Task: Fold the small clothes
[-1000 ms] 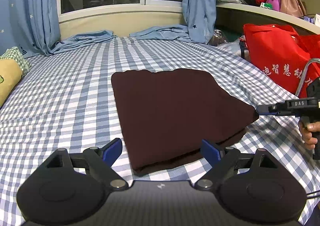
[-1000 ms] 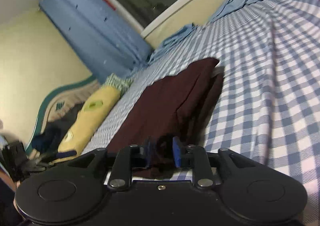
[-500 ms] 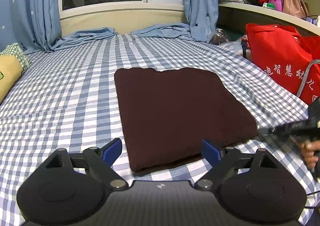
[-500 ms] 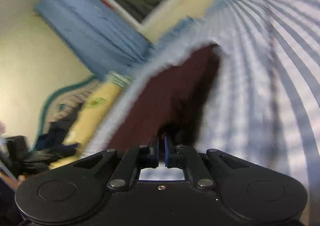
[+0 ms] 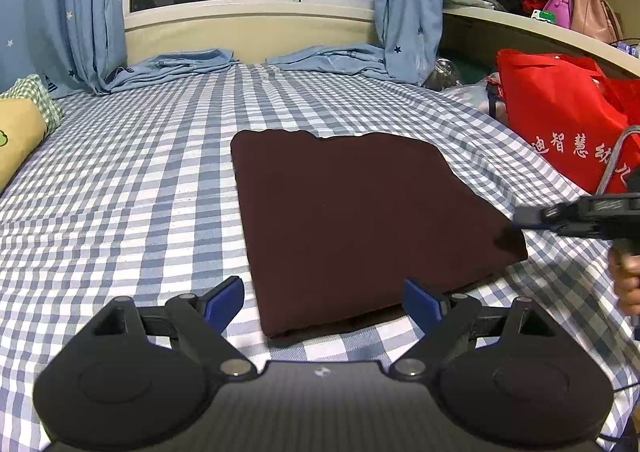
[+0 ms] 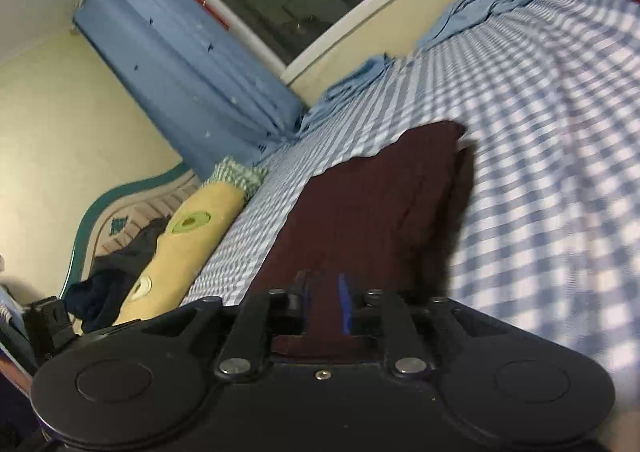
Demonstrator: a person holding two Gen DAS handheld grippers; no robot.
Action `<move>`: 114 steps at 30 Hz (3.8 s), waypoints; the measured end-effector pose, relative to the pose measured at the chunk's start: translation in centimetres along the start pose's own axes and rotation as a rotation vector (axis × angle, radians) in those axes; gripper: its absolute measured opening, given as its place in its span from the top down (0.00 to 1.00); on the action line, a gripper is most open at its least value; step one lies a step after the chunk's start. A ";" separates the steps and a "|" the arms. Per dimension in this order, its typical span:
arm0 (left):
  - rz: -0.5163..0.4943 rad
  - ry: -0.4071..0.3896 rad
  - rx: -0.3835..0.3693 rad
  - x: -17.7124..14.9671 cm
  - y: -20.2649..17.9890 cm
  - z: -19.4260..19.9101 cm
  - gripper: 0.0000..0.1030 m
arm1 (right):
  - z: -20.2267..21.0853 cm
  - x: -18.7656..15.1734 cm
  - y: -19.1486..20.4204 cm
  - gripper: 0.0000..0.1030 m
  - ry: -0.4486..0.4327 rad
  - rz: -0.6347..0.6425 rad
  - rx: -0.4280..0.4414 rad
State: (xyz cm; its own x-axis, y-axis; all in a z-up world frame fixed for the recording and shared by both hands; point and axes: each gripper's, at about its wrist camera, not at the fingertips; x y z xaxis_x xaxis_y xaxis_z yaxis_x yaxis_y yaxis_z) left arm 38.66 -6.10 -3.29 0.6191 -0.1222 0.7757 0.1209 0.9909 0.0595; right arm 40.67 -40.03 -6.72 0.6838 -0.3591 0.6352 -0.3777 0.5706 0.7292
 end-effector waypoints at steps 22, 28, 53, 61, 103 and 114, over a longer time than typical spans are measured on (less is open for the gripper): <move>0.091 -0.001 0.040 -1.6 3.8 1.6 0.01 | 1.0 -2.7 9.8 0.01 -0.068 0.135 -0.126; 0.123 0.003 0.023 -2.4 5.1 1.6 0.01 | 1.1 -3.2 10.7 0.01 -0.053 0.145 -0.113; 0.315 0.176 -0.276 -0.8 9.4 -6.3 0.01 | -0.1 1.5 2.6 0.01 0.005 -0.052 -0.185; 0.416 0.312 -0.383 0.4 8.9 -12.6 0.01 | -1.3 4.4 -4.4 0.01 0.034 -0.182 -0.190; 0.373 0.139 -0.343 3.3 4.2 -14.6 0.72 | -15.6 10.4 -7.2 0.81 0.124 0.013 -0.124; 0.375 -0.009 -0.327 5.1 10.8 -5.3 0.73 | -17.8 11.2 5.9 0.82 0.085 0.231 -0.084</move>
State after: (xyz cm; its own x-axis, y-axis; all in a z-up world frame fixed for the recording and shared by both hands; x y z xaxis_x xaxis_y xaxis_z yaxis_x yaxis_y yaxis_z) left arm 47.18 3.64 -2.00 0.6599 0.2415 0.7114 0.1287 0.8966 -0.4238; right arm 57.18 -27.54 0.15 0.6371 -0.1508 0.7559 -0.4793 0.6905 0.5417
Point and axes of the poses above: each gripper's, at about its wrist camera, not at the fingertips, and z roughly against the way its jaws point, y to its left, x to its top, and after that the axes turned 11 degrees about x, right-handed
